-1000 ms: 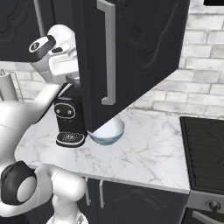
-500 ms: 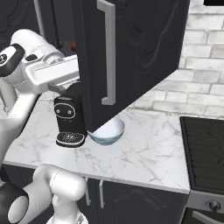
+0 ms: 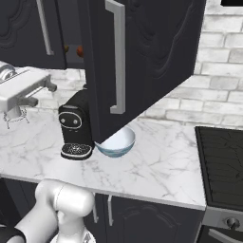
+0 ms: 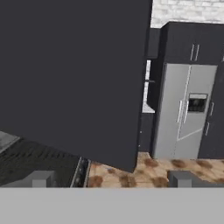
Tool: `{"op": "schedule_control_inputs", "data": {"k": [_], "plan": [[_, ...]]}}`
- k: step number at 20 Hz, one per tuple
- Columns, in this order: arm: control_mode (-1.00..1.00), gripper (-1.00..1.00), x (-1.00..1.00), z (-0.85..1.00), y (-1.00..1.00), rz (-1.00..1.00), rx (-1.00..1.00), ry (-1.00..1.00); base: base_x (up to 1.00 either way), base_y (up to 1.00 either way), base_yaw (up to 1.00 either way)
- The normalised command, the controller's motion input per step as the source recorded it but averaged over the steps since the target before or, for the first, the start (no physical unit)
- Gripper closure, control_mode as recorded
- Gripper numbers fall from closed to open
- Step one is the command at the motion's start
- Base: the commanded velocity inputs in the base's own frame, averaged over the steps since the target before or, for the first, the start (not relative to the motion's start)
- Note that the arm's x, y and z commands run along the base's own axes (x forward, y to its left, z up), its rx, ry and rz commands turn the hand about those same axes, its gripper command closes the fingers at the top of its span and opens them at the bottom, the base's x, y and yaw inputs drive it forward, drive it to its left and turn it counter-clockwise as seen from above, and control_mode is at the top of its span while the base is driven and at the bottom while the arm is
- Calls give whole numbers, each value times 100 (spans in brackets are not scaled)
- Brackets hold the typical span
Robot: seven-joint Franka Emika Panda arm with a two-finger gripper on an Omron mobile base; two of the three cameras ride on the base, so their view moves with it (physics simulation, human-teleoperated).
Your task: Open the cabinet. Pick the kiwi and pear from the cabinet and place them into the bowl. Then close the cabinet.
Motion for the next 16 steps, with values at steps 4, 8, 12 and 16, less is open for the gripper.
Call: {"op": "schedule_control_inputs", "data": {"k": [4, 8, 12, 16], "plan": [[-100, -100, -4, -12, 68, 52, -3, 15, 0, 0, 0], [-100, -100, 0, -12, 63, 52, -1, 18, 0, 0, 0], [-100, -100, 0, -4, 62, 46, -2, 16, 0, 0, 0], [-100, -100, 5, 0, 54, 35, 0, 4, 0, 0, 0]]}}
